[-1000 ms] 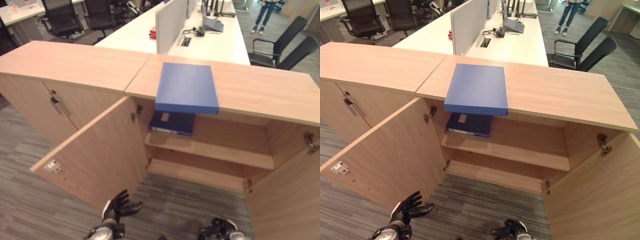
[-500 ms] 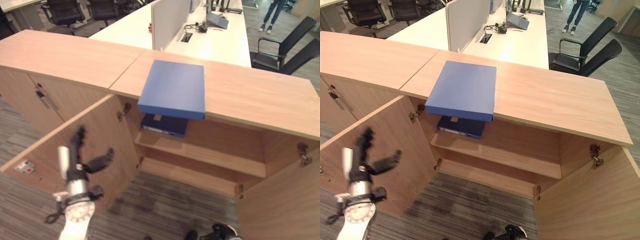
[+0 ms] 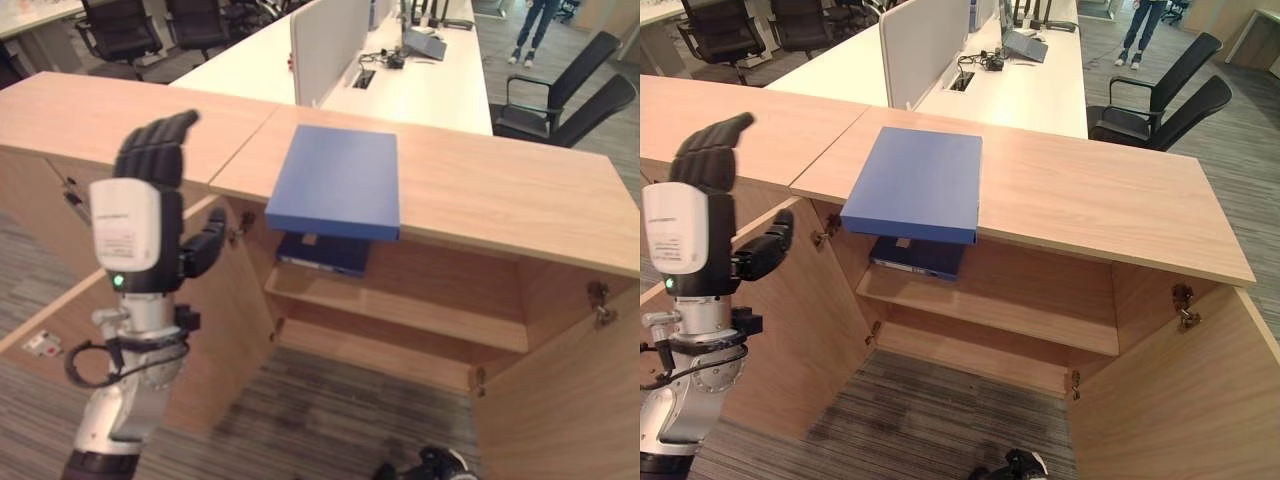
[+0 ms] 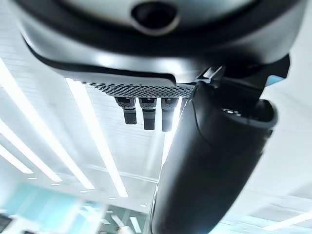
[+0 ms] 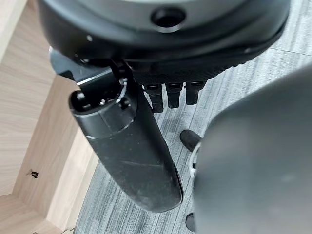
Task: Put the empty folder in the office cabinet
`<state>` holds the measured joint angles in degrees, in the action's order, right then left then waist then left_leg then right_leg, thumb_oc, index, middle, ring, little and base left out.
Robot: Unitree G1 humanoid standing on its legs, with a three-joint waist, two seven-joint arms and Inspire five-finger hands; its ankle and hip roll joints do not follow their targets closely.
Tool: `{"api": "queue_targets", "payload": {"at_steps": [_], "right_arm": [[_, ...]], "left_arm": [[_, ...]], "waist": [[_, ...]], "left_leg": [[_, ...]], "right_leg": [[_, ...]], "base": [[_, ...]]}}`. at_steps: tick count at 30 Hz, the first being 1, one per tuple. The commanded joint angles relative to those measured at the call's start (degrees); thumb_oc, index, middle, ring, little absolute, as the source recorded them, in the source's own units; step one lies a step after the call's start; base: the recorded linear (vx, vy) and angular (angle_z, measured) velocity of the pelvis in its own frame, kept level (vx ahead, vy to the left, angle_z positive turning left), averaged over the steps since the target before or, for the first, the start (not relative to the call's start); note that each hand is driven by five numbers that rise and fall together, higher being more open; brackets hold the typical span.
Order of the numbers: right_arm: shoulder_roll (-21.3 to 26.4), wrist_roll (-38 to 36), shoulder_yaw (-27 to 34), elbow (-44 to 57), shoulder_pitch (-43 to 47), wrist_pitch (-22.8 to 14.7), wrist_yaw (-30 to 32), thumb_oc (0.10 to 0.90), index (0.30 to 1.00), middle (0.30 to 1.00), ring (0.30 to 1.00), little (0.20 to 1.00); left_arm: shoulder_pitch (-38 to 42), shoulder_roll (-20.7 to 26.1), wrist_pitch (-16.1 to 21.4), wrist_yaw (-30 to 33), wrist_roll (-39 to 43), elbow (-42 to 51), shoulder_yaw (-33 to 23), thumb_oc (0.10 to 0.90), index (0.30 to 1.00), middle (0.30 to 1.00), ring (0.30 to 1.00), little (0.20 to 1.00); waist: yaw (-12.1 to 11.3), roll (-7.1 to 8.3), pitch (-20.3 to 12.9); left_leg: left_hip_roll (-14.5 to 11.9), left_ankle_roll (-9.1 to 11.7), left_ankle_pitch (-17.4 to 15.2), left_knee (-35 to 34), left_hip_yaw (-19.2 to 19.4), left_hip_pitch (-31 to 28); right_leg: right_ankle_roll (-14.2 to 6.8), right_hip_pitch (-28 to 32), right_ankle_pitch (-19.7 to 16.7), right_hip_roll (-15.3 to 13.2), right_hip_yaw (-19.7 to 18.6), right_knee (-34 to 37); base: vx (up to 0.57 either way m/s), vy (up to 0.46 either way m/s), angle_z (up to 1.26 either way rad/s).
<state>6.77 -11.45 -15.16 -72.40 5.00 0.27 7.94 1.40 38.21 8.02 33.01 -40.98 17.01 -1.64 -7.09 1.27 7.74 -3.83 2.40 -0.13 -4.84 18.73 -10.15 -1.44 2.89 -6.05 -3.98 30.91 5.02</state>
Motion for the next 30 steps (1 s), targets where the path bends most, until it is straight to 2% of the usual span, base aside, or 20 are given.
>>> {"api": "queue_targets", "payload": {"at_steps": [1,6,8,11,14,21,27,30], "right_arm": [[-0.8,-0.2,-2.2,-1.4,3.2,-2.0,0.2,0.800,0.900,0.900,0.900,0.900],[-0.5,0.0,-2.0,-1.4,2.8,-1.7,-0.3,0.800,0.900,0.900,0.900,0.900],[0.0,0.3,-1.7,-1.2,2.2,-1.4,-0.9,0.800,0.900,0.900,0.900,0.900],[0.9,1.2,-0.8,-0.4,1.0,-0.5,-1.6,0.800,0.900,0.900,0.900,0.900],[1.3,1.8,-0.6,0.0,0.3,-0.1,-2.1,0.800,0.900,0.900,0.900,0.900],[1.5,2.2,-1.0,1.2,-0.3,-0.1,-1.7,0.800,0.900,0.900,0.900,0.900],[1.7,2.7,-1.4,1.2,-0.5,-0.1,-1.2,0.800,0.900,0.900,0.900,0.900],[1.9,2.9,-1.6,1.2,-0.4,-0.2,-1.1,0.800,0.900,0.900,0.900,0.900]], "left_arm": [[5.4,4.0,4.0,-1.7,1.5,6.2,2.5,0.800,0.900,0.900,0.900,0.900],[6.1,4.3,6.5,-6.6,6.1,7.4,5.8,0.800,0.900,0.900,0.900,0.900],[5.9,3.8,7.3,-10.7,10.8,7.4,7.3,0.800,0.900,0.900,0.900,0.900],[4.2,2.0,6.7,-14.7,16.4,5.9,6.5,0.800,0.900,0.900,0.900,0.900],[4.4,0.3,5.6,-16.2,18.4,3.0,6.3,0.800,0.900,0.900,0.900,0.900],[11.7,0.1,1.5,-10.8,6.8,-7.4,9.3,0.800,0.900,0.900,0.900,0.900],[18.0,2.3,-3.0,-7.7,-4.6,-14.2,12.2,0.800,0.900,0.900,0.900,0.900],[20.5,3.0,-4.3,-7.0,-7.6,-16.2,13.8,0.800,0.900,0.900,0.900,0.900]], "waist": [[0.3,1.11,-4.5],[1.0,0.82,-4.9],[1.4,0.81,-5.0],[2.0,0.94,-5.2],[2.6,1.02,-5.3],[3.8,1.02,-5.3],[4.9,0.74,-5.7],[5.2,0.63,-5.8]], "left_leg": [[-0.4,2.3,-2.4,-0.2,0.3,2.2],[-0.3,2.2,-2.4,-0.2,0.6,2.0],[-0.3,2.2,-2.6,-0.2,0.6,1.8],[-0.5,2.3,-2.7,-0.2,0.9,1.6],[-0.5,2.4,-2.7,-0.2,1.1,1.4],[-0.6,2.4,-2.9,-0.2,1.9,1.1],[-0.6,2.3,-3.2,-0.2,2.4,0.8],[-0.5,2.3,-3.3,-0.2,2.7,0.7]], "right_leg": [[-5.7,6.6,6.6,-1.6,-2.0,0.0],[-5.7,6.7,6.6,-1.5,-2.2,0.0],[-5.7,6.6,6.4,-1.5,-2.5,0.0],[-5.6,6.7,6.5,-1.4,-2.9,0.0],[-5.5,6.8,6.6,-1.4,-3.1,0.0],[-5.7,6.6,6.4,-1.5,-3.7,0.0],[-5.8,6.6,6.3,-1.5,-4.2,0.0],[-5.9,6.6,6.2,-1.6,-4.3,0.0]], "base": [[0.00,0.000,0.00],[0.00,0.008,-0.05],[-0.02,0.007,-0.08],[-0.02,-0.003,-0.03],[-0.02,-0.001,-0.07],[-0.02,0.000,-0.08],[0.00,0.004,-0.03],[0.00,0.002,-0.01]]}}
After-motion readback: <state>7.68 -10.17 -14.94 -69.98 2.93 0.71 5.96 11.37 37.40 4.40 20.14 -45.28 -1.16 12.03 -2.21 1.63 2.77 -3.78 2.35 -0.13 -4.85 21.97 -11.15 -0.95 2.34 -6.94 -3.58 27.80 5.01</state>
